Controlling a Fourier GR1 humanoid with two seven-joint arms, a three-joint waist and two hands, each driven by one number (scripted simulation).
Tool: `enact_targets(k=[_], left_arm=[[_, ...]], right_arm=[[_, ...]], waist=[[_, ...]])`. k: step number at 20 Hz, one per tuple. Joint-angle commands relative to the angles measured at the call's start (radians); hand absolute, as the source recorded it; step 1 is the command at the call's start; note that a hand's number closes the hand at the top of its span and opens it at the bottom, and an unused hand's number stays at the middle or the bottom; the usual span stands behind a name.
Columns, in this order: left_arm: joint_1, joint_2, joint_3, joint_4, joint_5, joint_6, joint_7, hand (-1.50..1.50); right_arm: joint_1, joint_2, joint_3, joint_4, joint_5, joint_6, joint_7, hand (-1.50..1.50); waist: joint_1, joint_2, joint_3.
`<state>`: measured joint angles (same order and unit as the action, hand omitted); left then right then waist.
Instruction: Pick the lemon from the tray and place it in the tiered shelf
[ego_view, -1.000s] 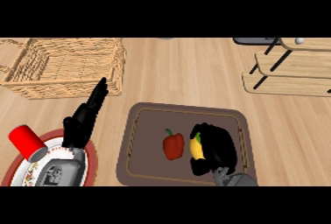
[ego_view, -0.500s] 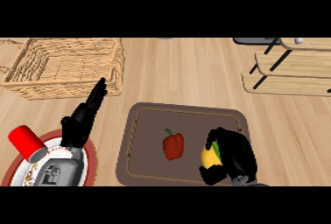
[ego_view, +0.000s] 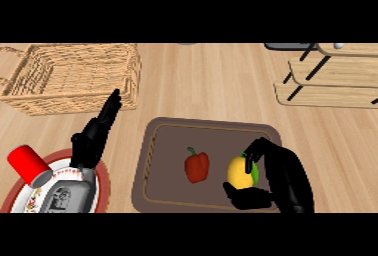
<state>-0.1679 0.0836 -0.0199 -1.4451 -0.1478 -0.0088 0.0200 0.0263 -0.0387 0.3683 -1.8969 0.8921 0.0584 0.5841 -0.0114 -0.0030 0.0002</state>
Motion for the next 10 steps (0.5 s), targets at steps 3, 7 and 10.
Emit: enact_targets(k=[3, 7, 10], left_arm=[[-0.026, -0.010, 0.006, 0.068, -0.012, 0.012, -0.032, 0.00], [0.001, -0.029, -0.024, 0.019, -0.031, 0.024, -0.010, 0.00], [0.003, -0.008, -0.006, 0.010, -0.005, -0.007, -0.005, 0.00]], right_arm=[[-0.019, 0.025, 0.005, -0.284, 0.009, 0.023, 0.093, 1.50], [-0.006, 0.026, -0.013, -0.459, 0.024, 0.066, 0.197, 1.50], [-0.057, 0.003, -0.029, -0.503, 0.139, 0.092, 0.265, 1.50]], waist=[[-0.002, 0.001, -0.001], [0.003, 0.000, 0.000], [0.006, 0.000, -0.001]])
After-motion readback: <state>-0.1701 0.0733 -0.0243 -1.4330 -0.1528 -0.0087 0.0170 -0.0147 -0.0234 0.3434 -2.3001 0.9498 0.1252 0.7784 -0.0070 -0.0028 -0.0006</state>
